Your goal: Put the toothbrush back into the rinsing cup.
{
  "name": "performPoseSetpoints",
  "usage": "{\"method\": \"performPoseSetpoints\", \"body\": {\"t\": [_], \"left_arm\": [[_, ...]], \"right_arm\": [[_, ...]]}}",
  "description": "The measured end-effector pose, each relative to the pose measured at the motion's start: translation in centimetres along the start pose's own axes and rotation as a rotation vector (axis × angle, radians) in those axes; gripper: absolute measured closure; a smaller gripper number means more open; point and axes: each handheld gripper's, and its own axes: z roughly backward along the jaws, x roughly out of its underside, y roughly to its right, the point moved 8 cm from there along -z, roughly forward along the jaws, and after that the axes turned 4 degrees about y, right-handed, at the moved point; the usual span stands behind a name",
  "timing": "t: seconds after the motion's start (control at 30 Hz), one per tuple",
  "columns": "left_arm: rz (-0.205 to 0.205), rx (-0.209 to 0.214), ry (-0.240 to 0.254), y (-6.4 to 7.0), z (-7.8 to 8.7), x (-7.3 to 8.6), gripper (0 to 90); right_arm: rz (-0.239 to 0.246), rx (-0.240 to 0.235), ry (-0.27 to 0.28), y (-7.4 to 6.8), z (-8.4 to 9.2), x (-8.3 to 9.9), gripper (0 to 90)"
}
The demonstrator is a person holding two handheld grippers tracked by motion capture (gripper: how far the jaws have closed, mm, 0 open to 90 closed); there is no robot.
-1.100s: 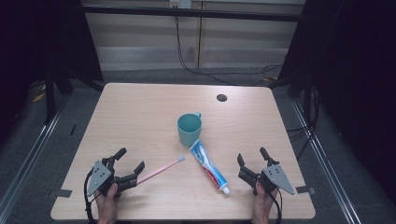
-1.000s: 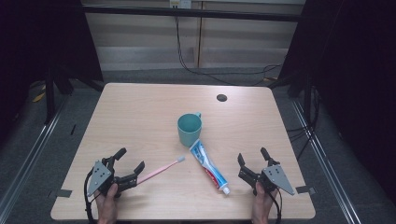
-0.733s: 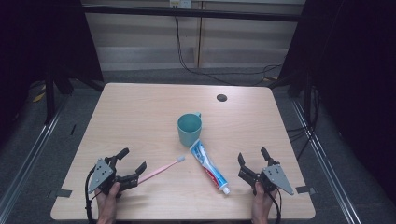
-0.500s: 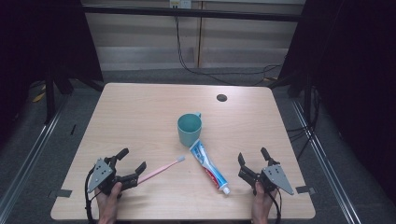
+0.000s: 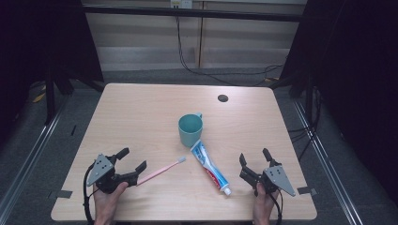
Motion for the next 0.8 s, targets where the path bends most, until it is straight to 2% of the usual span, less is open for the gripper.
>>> {"method": "performPoseSetpoints", "body": {"t": [0.17, 0.23, 0.27, 0.37, 0.47, 0.53, 0.57, 0.63, 0.67, 0.7, 0.8], "left_arm": [[-0.004, -0.015, -0.034, 0.0, 0.0, -0.8, 17.3], [-0.024, -0.005, -0.049, -0.1, -0.1, -1.0, 18.9], [-0.019, -0.005, -0.059, -0.1, -0.1, -1.0, 19.3], [-0.007, 0.030, -0.076, 0.0, -0.4, -1.4, 22.2], [-0.024, 0.043, -0.122, 0.2, -0.9, -1.6, 22.5], [-0.033, 0.047, -0.157, 0.2, -1.0, -1.7, 27.2], [-0.028, 0.063, -0.162, 0.3, -1.0, -1.8, 27.6], [-0.023, 0.068, -0.168, 0.2, -1.1, -1.9, 28.3], [-0.028, 0.089, -0.203, 0.2, -1.2, -2.1, 29.1], [-0.026, 0.101, -0.217, 0.1, -1.3, -2.3, 29.8], [-0.050, 0.113, -0.272, 0.0, -1.4, -2.5, 31.7]], "right_arm": [[0.000, 0.000, 0.000, 0.0, 0.0, 0.0, 13.9], [-0.002, -0.001, -0.001, 0.0, 0.0, 0.0, 14.0], [-0.002, 0.000, -0.001, 0.0, 0.0, 0.0, 14.0], [0.000, 0.000, 0.000, 0.0, 0.0, 0.0, 14.1], [-0.001, 0.000, -0.001, 0.0, 0.0, 0.0, 14.1], [0.000, 0.001, 0.000, 0.0, 0.0, 0.0, 14.1], [0.000, 0.001, 0.000, 0.0, 0.0, 0.0, 14.1], [0.000, 0.001, 0.000, 0.0, 0.0, 0.0, 14.1], [-0.001, 0.001, -0.003, 0.0, 0.0, 0.0, 14.1], [-0.001, 0.001, -0.002, 0.0, 0.0, 0.0, 14.1], [-0.001, 0.002, -0.002, 0.0, 0.0, 0.0, 14.1]]}}
